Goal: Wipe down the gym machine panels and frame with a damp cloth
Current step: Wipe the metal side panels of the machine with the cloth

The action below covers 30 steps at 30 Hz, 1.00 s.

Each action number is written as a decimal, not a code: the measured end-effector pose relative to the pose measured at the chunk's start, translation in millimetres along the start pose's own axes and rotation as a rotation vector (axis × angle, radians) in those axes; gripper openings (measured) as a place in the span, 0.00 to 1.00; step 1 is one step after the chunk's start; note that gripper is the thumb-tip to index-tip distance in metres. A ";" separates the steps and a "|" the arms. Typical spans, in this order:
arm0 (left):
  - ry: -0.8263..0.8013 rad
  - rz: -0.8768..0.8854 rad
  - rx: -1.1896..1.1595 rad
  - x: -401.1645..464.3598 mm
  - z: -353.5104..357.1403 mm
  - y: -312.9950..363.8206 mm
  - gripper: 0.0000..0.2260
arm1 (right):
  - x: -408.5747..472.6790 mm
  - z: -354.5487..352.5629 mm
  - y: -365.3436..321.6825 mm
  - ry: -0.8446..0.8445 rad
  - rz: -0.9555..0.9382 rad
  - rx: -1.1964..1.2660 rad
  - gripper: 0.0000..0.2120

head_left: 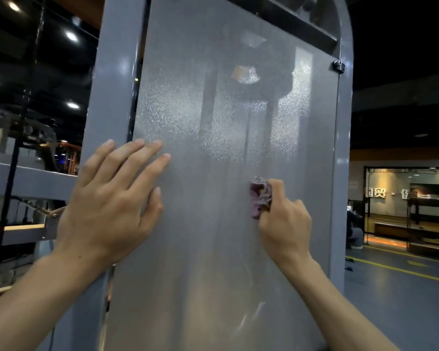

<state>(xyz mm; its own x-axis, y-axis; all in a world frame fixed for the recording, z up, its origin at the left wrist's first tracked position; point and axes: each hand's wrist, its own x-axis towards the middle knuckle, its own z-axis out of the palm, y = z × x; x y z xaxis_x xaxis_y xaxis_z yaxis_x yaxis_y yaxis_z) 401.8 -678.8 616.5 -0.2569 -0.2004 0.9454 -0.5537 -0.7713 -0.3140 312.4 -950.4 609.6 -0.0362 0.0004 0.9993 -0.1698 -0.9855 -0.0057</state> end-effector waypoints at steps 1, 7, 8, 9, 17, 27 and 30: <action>-0.004 -0.005 -0.003 0.1 -0.3 0.0 0.21 | -2.0 -2.4 10.1 -0.007 0.062 -0.003 0.17; -0.019 -0.018 -0.028 0.3 -2.4 0.4 0.21 | 1.7 -1.7 -36.7 0.084 0.048 0.043 0.15; -0.014 -0.022 -0.032 0.3 -2.8 0.4 0.21 | 1.3 2.4 -53.5 0.094 -0.018 0.052 0.15; -0.007 -0.025 -0.036 0.2 -3.0 0.6 0.21 | -0.1 6.2 -67.4 0.081 -0.092 0.063 0.14; -0.005 -0.086 -0.117 0.2 -7.5 0.2 0.26 | 12.2 2.9 -47.6 0.074 0.024 0.072 0.14; 0.012 -0.129 -0.262 -0.2 -9.4 -2.3 0.25 | 8.5 7.1 -112.8 -0.063 -0.333 0.060 0.13; 0.001 -0.155 -0.317 -0.6 -7.7 -3.2 0.26 | 16.2 5.3 -110.7 -0.059 -0.211 0.092 0.14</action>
<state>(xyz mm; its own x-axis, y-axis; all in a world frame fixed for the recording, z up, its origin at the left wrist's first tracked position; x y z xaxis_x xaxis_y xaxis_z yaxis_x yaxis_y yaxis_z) 397.7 -671.6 616.3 -0.1511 -0.0950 0.9839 -0.8042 -0.5670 -0.1782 335.9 -842.2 626.6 0.0482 0.2007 0.9785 -0.0766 -0.9760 0.2040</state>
